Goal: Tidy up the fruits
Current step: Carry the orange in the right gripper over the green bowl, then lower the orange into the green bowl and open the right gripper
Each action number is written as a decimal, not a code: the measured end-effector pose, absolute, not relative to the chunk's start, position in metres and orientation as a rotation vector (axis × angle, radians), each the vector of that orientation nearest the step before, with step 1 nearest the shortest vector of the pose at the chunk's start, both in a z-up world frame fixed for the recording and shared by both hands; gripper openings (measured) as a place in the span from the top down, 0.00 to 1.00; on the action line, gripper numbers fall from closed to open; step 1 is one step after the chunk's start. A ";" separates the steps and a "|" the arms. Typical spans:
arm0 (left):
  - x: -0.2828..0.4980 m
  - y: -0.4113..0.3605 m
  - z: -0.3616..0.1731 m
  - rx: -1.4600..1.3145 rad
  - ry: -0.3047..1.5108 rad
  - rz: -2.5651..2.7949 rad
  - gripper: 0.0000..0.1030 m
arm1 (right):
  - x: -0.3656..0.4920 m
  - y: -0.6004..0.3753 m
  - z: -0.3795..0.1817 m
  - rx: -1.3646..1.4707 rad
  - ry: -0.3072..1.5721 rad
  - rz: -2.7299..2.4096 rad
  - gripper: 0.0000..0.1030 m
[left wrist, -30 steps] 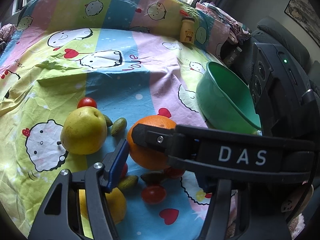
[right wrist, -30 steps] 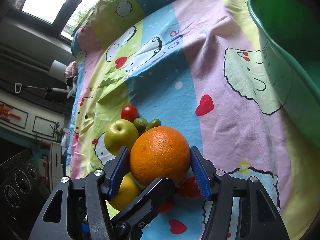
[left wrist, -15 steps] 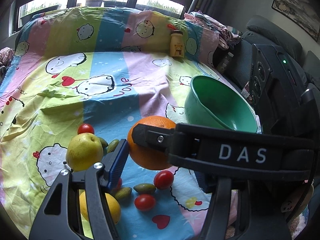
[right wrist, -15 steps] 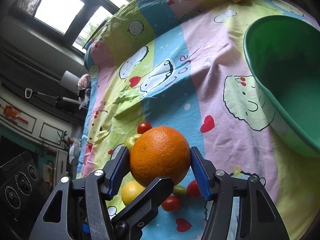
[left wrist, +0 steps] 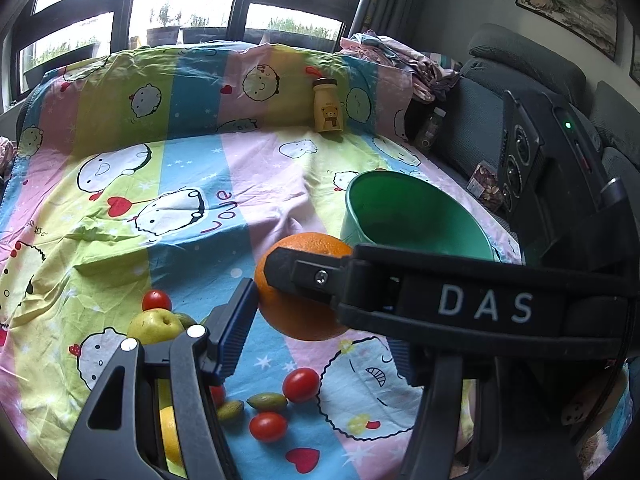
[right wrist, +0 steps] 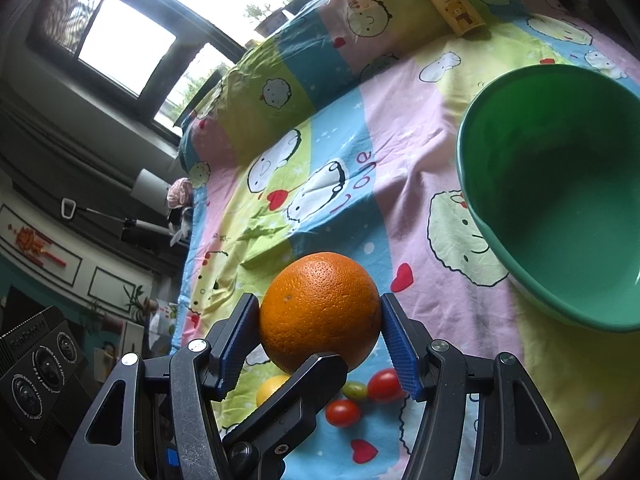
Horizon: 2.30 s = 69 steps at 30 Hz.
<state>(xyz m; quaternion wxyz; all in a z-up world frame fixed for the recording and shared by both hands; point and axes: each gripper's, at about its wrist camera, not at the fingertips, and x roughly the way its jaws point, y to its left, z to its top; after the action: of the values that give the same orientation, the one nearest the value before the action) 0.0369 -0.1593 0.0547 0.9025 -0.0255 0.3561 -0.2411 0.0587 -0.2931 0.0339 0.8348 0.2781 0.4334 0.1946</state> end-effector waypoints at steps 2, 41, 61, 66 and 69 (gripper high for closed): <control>0.037 -0.164 0.057 -0.044 0.726 -0.510 0.42 | 0.058 -0.298 0.037 0.596 0.902 0.406 0.38; 0.068 -0.254 0.075 -0.016 0.707 -0.748 0.43 | 0.053 -0.395 0.062 0.682 0.752 0.176 0.38; 0.089 -0.278 0.042 -0.068 0.823 -0.823 0.43 | 0.059 -0.420 0.033 0.738 0.821 0.045 0.39; 0.090 -0.280 0.035 -0.082 0.846 -0.835 0.44 | 0.061 -0.422 0.028 0.726 0.838 0.011 0.39; 0.093 -0.281 0.031 -0.098 0.863 -0.844 0.44 | 0.062 -0.423 0.028 0.717 0.842 -0.007 0.39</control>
<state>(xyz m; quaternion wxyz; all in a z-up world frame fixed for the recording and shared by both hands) 0.0925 -0.2813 0.0311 0.8222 -0.0459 0.4057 -0.3966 0.0616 -0.4228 0.0276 0.8510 0.3406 0.3998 -0.0035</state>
